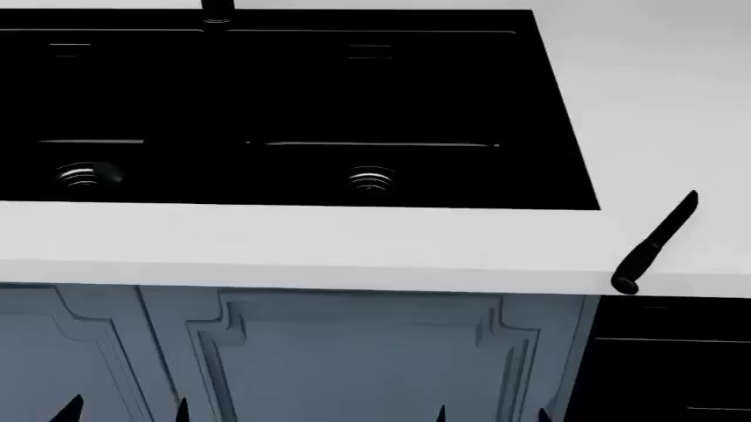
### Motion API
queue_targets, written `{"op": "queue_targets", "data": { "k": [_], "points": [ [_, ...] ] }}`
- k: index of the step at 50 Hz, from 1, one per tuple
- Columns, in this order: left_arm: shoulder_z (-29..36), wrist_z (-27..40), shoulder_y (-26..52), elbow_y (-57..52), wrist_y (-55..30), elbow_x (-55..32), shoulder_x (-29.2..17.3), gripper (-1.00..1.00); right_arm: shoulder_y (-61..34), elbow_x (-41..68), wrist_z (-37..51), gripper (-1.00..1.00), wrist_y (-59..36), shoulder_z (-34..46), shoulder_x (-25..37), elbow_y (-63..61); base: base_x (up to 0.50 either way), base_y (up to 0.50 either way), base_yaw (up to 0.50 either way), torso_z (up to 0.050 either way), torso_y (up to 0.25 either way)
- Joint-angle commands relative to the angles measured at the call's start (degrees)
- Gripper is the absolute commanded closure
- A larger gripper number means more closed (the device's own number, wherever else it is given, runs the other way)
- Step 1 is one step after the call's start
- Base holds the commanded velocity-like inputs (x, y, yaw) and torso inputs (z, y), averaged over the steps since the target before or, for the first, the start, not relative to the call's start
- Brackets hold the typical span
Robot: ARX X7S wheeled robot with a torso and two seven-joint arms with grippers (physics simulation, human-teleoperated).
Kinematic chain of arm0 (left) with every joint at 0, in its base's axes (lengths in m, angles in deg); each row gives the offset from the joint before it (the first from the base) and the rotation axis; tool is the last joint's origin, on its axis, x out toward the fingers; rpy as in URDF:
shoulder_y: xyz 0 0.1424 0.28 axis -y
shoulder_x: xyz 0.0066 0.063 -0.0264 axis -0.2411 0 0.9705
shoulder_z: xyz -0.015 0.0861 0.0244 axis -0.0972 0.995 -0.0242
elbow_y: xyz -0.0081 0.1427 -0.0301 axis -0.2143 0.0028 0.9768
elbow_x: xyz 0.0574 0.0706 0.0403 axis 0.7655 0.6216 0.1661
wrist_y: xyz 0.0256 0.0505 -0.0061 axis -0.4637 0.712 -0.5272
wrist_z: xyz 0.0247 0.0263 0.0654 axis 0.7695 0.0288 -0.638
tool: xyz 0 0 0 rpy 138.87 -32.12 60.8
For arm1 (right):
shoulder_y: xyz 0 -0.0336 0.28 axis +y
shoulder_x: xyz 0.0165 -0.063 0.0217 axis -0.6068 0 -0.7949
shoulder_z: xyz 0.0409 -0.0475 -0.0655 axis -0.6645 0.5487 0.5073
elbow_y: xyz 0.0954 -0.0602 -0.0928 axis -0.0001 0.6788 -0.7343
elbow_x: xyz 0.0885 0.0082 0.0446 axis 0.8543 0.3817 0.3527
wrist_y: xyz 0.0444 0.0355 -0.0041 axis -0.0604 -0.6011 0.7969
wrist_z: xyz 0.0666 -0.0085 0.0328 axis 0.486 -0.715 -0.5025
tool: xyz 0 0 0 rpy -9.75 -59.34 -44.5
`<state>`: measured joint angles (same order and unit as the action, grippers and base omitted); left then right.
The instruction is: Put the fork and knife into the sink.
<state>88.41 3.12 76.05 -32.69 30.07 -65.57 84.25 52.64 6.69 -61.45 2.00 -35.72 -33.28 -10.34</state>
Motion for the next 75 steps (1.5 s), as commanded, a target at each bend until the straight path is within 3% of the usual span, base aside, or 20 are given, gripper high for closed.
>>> {"op": "queue_targets", "data": {
  "k": [1, 24, 32, 40, 52, 59, 63, 73, 75],
  "points": [
    [1.10, 1.08, 0.21, 1.10, 0.92, -0.95, -0.94, -1.00, 0.00, 3.07, 2.82, -1.00, 1.47, 3.71, 3.05, 1.60, 0.00, 0.00, 0.00, 0.000, 0.000],
    [4.46, 5.43, -0.30, -1.66, 0.22, -2.62, -3.98, -1.00, -0.09, 4.64, 5.63, -1.00, 0.88, 5.70, 4.97, -0.17, 0.00, 0.00, 0.00, 0.000, 0.000],
    [5.55, 6.79, -0.65, -5.95, -0.56, -1.52, -4.91, -1.00, 0.86, 4.89, 6.76, -1.00, -0.07, 5.94, 6.05, -5.49, 0.00, 0.00, 0.00, 0.000, 0.000],
    [6.14, 8.27, -1.09, -17.18, -6.14, 0.63, -6.53, -1.00, 1.52, 3.29, 7.73, -1.00, -2.54, 7.08, 7.62, -14.46, 0.00, 0.00, 0.00, 0.000, 0.000],
    [6.58, 9.51, -0.86, -20.86, -7.13, 0.92, -7.44, -1.00, 2.53, 3.12, 8.62, -1.00, -3.91, 7.59, 8.88, -22.04, 0.00, 0.00, 0.00, 0.000, 0.000],
    [6.54, 10.62, 2.04, -24.43, -17.18, 1.70, -7.71, -1.00, 1.48, 4.81, 8.06, -1.00, -8.89, 7.98, 9.62, -26.00, 0.00, 0.00, 0.00, 0.000, 0.000],
    [5.88, 11.52, 5.14, -27.44, -26.96, 1.89, -6.88, -1.00, 0.28, 7.95, 7.04, -1.00, -15.28, 7.14, 10.84, -30.82, 0.00, 0.00, 0.00, 0.000, 0.000],
    [0.89, 9.42, 12.70, -37.59, -46.59, -4.81, -6.67, -1.00, -7.70, 14.45, 10.90, -1.00, -37.39, 2.97, 11.27, -40.57, 0.00, 0.00, 0.00, 0.000, 0.000],
    [2.23, 8.78, 14.11, -38.59, -48.74, -4.36, -8.42, -1.00, -10.17, 15.02, 12.37, -1.00, -42.90, 2.48, 11.42, -42.20, 0.00, 0.00, 0.00, 0.000, 0.000]
  ]
}}
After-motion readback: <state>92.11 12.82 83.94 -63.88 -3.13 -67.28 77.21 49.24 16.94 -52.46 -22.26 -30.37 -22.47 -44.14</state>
